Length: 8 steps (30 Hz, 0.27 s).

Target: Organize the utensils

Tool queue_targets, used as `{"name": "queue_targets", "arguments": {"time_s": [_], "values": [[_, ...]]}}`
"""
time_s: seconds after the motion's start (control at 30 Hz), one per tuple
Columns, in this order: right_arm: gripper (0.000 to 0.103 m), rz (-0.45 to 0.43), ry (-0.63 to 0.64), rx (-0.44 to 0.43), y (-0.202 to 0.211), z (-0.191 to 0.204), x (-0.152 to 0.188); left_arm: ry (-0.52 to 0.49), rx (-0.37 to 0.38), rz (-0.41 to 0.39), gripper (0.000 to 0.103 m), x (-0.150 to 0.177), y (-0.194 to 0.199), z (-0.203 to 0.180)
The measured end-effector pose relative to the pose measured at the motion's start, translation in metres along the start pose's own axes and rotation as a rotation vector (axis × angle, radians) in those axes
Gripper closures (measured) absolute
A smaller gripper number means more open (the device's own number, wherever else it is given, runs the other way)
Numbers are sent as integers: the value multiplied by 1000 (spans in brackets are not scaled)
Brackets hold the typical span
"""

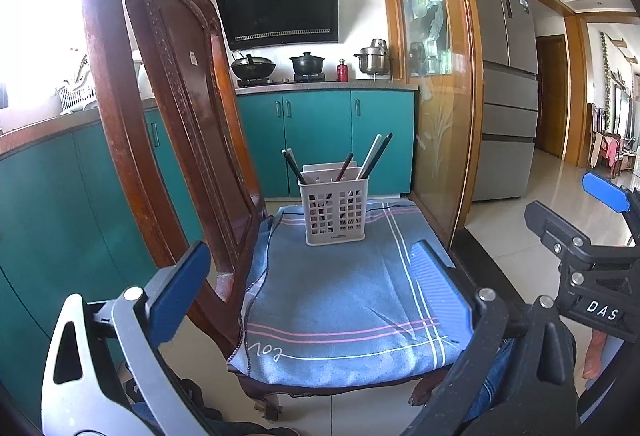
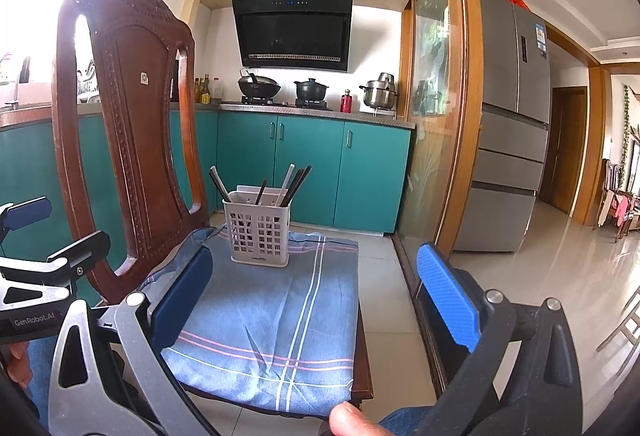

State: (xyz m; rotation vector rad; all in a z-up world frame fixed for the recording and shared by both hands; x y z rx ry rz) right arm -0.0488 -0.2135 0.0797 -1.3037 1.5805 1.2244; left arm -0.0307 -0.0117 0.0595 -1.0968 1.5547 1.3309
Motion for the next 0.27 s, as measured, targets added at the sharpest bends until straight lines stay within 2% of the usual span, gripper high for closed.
{"name": "queue_targets", "arguments": {"time_s": [0.27], "values": [[3,37,3,-14,-18,3,10,1,-10,42,4,8,-18,2]]}}
Point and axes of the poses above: each gripper's, at about its wrist camera, not at the fingertips, and y roughly against the way its jaws point, z to its left, x to its underside, the point moved 7 cm from there along -y, roughly the way its jaws point, and after that the axes turned 10 degrees about y, right-handed, at the moved point
